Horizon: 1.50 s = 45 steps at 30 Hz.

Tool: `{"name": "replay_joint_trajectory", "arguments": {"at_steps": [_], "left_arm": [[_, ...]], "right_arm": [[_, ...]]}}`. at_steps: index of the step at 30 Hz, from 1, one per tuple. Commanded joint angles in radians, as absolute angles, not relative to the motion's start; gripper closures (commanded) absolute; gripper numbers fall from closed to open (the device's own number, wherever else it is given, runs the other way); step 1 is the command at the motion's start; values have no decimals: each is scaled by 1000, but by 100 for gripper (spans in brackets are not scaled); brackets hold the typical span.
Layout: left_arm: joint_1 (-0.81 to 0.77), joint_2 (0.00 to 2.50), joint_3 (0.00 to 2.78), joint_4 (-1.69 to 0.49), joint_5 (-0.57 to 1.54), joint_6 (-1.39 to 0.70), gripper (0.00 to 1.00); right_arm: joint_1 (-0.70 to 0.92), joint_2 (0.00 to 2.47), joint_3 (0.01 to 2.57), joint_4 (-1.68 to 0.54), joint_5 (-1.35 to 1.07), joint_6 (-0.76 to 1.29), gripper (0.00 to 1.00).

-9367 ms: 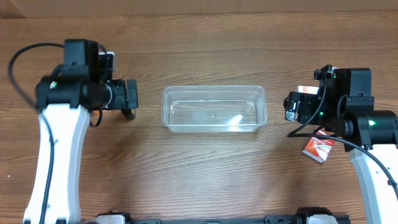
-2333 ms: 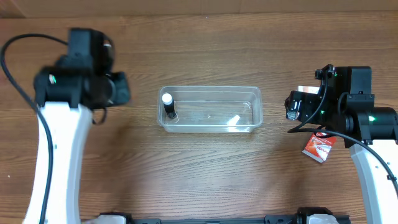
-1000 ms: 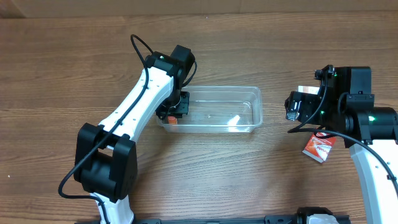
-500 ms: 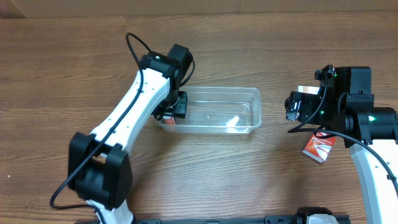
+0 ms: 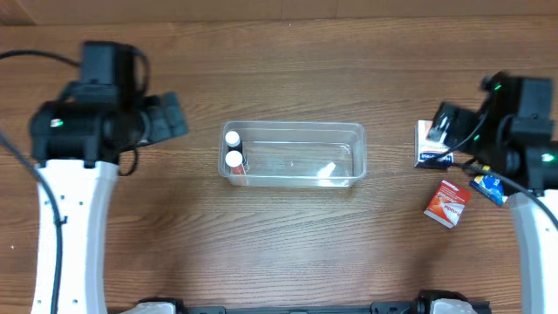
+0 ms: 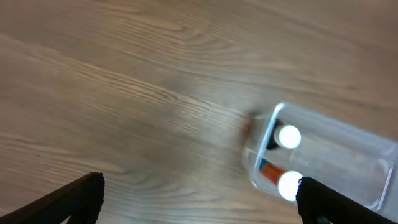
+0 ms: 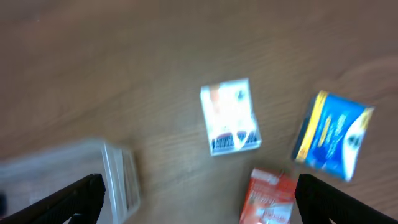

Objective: Pack container
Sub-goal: 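Place the orange tube upright in the container beside the bottle, then grasp the white Hansaplast box with the right gripper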

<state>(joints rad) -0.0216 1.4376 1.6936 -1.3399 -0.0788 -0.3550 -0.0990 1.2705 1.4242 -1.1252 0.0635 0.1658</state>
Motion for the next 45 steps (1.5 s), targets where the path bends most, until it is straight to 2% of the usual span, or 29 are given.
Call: {"name": "replay_joint_trajectory", "arguments": {"at_steps": [1,6,14,21,27,31,36,45], "left_arm": [[90,1433,1712,-1338,25,-309,0],[106,1433,1712,-1327,23,-292,0],[106,1436,1712,-1326,23,-291,0],[106,1438,1712,-1327,19,-291,0],[106,1438,1712,-1328,19,-290,0],[106,1438,1712,-1328,19,-290,0],[106,1438,1712,-1327,19,-290,0],[106,1438,1712,-1327,15,-283,0]], "right_arm": [[-140,1397,1541,-1118,94,45,0],[-175,1663,1545,-1081,93,-62,0],[-181,1963,1544,-1063,36,-113,0],[-181,2099,1542,-1052,36,-108,0],[-181,2107,1538,-1050,36,-105,0],[-181,2107,1538,-1061,36,-105,17],[-181,2107,1538,-1061,36,-101,33],[-146,1979,1613,-1154,20,-48,36]]}}
